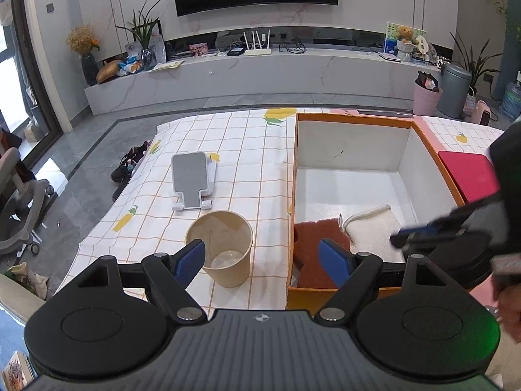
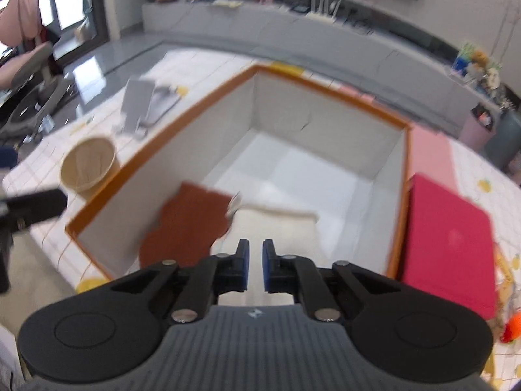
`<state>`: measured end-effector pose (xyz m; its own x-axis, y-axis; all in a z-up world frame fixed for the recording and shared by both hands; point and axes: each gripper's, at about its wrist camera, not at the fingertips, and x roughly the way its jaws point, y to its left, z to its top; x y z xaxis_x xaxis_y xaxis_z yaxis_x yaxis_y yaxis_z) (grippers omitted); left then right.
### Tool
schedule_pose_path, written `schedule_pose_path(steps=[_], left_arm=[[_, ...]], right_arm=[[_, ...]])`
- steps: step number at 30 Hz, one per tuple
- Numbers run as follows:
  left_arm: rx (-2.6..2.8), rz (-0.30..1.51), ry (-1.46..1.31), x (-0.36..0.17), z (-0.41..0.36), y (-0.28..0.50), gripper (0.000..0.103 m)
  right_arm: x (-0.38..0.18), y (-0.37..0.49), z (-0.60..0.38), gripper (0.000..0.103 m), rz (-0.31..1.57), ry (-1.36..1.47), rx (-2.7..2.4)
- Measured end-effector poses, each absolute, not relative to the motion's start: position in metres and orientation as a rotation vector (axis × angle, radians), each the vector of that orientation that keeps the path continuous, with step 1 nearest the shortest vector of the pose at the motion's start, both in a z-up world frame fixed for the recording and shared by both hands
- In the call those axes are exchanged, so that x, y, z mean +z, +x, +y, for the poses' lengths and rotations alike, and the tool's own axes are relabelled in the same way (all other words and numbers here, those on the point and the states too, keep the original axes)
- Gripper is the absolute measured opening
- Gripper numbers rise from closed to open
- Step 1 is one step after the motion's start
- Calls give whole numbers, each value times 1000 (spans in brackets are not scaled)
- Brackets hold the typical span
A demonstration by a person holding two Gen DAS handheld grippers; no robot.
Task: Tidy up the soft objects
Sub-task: 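Lower the white towel into the orange box and open the right tool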
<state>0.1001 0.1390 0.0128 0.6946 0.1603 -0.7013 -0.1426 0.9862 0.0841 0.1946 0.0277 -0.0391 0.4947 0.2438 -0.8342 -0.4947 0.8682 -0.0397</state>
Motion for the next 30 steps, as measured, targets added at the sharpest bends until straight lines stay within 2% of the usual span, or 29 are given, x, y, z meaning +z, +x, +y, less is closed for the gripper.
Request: schedule_pose_path(steps=[15,22,24,26,27,30], left_arm=[[158,840,1,2,131,104,93],[159,836,23,5,123,104,93],[167,822,46,7,119,104,93],[166,790,69,11,116,102,93],[165,774,79,13,115,100,93],[160,743,81,21,113,95,93]], right_arm=[[-115,259,51,0,1410,-292,474],[-117,257,57,0,1410,-305,445],[-117,257,62,7,1401,-347,475],[-112,254,65,37,1364,-357,472],[-108,252,64,41,1341,-353,459],[-94,246,63,41,1291,-329,477]])
